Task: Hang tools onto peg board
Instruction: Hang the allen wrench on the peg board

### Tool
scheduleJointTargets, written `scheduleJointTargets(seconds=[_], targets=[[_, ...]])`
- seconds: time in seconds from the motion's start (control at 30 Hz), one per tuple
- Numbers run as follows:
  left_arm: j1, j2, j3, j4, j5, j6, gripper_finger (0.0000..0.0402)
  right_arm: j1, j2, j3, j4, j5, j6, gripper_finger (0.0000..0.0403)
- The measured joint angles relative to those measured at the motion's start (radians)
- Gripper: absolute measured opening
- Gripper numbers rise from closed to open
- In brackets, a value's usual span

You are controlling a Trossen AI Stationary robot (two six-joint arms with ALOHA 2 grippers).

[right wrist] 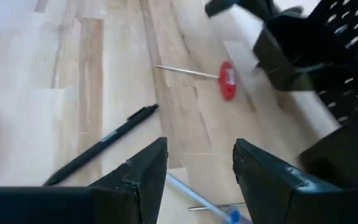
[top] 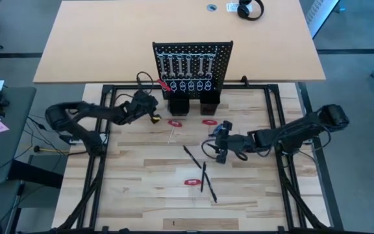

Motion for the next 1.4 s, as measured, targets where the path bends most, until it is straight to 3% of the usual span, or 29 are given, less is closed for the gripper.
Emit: scheduleJointTargets(seconds=[0.23, 0.4, 0.53, 0.67, 0.87, 1.03, 1.23, 1.4], targets=[[-0.173, -0.213, -0.203, -0.003, -0.035, -0.146, 0.0002, -0.001, 0.001, -0.065, 0.108, -0.286, 0.02, 0.0191], [-0.441, -0.308, -0.284, 0.024, -0.164, -0.342, 0.0001, 0.05, 0.106, -0.076, 0.277, -0.334, -0.003, 0.0191], [-0.697, -0.245, -0.228, 0.034, -0.347, -0.42, 0.0, 0.065, 0.233, -0.013, 0.388, -0.32, -0.026, 0.0191], [-0.833, -0.075, -0.121, 0.039, -0.513, -0.524, 0.0, 0.065, 0.278, 0.086, 0.296, -0.313, -0.072, 0.0191], [-0.773, 0.135, 0.052, -0.025, -0.513, -0.671, 0.0012, 0.071, 0.267, 0.163, 0.12, -0.298, -0.084, 0.0191], [-0.695, 0.179, 0.18, -0.202, -0.461, -0.698, 0.0075, 0.098, 0.265, 0.163, 0.086, -0.298, -0.082, 0.0191], [-0.614, 0.286, 0.237, -0.235, -0.373, -0.773, 0.016, 0.138, 0.265, 0.163, 0.062, -0.259, -0.063, 0.0191], [-0.58, 0.382, 0.275, -0.233, -0.358, -0.814, 0.0164, 0.149, 0.265, 0.163, 0.06, -0.227, -0.067, 0.0191]])
